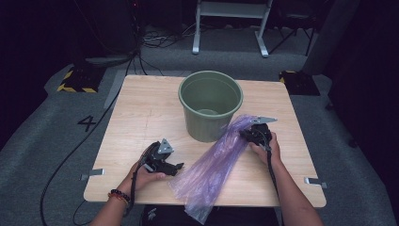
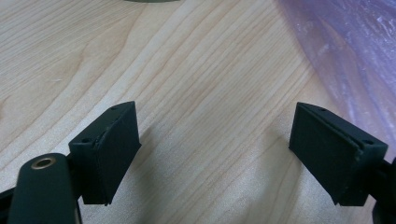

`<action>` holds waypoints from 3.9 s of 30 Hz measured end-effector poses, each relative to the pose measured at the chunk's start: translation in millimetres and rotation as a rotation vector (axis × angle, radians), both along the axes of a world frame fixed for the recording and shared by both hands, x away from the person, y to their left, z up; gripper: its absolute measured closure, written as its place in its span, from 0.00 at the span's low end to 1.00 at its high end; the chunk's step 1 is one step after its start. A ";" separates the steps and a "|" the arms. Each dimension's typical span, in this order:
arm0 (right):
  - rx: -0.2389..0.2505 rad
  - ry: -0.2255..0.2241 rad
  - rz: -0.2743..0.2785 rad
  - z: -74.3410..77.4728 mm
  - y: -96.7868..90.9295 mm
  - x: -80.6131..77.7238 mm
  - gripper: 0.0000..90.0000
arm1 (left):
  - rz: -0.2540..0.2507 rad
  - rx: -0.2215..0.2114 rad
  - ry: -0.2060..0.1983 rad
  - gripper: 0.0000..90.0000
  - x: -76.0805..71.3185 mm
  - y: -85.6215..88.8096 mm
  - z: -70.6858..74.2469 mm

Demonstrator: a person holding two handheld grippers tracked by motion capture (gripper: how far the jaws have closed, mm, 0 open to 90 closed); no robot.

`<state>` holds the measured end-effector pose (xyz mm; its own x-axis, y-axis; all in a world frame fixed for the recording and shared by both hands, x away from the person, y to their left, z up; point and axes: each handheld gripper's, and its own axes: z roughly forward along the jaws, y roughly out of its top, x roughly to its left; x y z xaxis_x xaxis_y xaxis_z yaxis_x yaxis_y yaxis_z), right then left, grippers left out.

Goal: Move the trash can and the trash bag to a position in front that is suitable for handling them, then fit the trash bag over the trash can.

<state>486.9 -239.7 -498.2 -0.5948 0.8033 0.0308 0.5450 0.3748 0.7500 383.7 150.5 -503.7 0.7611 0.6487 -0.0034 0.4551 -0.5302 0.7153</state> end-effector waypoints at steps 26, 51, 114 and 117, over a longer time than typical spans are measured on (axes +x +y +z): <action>0.008 -0.123 0.068 19.6 15.2 -29.8 0.99 | 0.002 0.002 0.002 0.18 -0.9 0.1 0.2; 0.046 -0.184 -0.132 50.0 -32.4 -3.4 1.00 | 0.004 0.001 0.000 0.18 -1.5 0.3 0.1; 0.120 -0.533 0.174 164.5 25.8 -57.3 0.99 | -0.201 -0.171 -0.049 0.22 -31.6 -99.3 106.2; 0.117 -0.550 0.222 171.3 33.9 -64.1 0.99 | -0.201 -0.150 -0.049 0.21 -31.3 -115.9 104.6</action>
<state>422.8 -205.8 -326.9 -0.7013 0.6682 -0.2484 -0.0162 0.3334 0.9426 352.4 34.6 -399.1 0.8761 0.4797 -0.0481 0.3142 -0.4923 0.8117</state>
